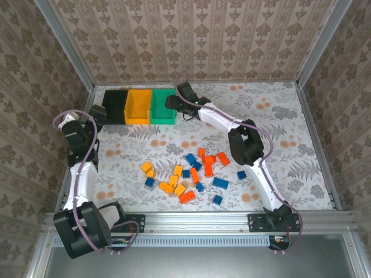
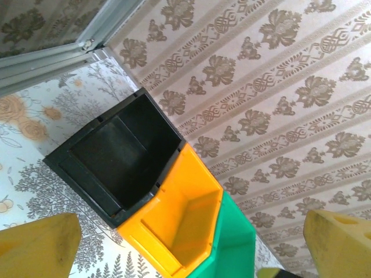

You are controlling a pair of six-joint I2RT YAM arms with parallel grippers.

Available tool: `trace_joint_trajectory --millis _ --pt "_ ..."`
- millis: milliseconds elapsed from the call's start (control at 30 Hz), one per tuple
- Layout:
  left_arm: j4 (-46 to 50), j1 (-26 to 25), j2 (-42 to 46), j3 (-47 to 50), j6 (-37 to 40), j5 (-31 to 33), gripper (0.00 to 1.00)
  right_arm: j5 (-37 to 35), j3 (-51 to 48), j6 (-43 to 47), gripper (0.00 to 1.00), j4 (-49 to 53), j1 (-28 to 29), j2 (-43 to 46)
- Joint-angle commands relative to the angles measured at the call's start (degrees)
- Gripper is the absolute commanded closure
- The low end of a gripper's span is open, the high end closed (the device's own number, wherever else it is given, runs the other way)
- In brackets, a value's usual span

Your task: Sort the legos into containers by color

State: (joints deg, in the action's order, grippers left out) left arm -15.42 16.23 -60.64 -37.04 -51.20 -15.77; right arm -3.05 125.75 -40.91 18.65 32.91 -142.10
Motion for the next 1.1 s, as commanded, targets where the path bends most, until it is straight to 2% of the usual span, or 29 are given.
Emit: trace_joint_trajectory --millis 0,67,133,233,400,600,867,1067 --pt "-6.29 0.30 1.57 0.54 -1.07 -1.82 0.00 -1.92 7.63 -1.50 0.27 9.93 -0.04 -4.30" --pt "-5.49 0.43 1.60 0.52 -2.55 -1.67 0.00 -1.74 11.68 -1.29 0.32 11.70 -0.03 -6.54" --pt "-3.96 0.41 0.57 -0.73 -3.48 -3.40 0.00 -1.84 13.69 -1.28 0.41 14.26 -0.03 -7.87" --pt "-3.26 0.43 -1.15 -1.92 -5.81 -5.79 0.00 -2.63 13.90 -1.24 0.56 15.67 -0.12 -8.06" --pt "-0.98 0.23 -2.92 -3.62 -5.73 -8.90 0.00 -3.63 11.25 -0.33 0.69 16.20 -0.47 -6.53" --pt "4.67 -1.57 -2.33 -5.68 -2.20 -7.97 0.00 -5.35 0.73 0.42 0.82 12.33 -1.24 -0.03" --pt "11.85 -9.40 3.60 -8.07 4.42 -1.62 0.00 -4.54 -18.98 4.49 1.00 4.26 -4.84 13.49" --pt "18.83 -17.73 5.70 -10.47 9.93 0.97 0.00 -0.75 -31.33 13.35 1.00 4.50 -8.91 24.02"
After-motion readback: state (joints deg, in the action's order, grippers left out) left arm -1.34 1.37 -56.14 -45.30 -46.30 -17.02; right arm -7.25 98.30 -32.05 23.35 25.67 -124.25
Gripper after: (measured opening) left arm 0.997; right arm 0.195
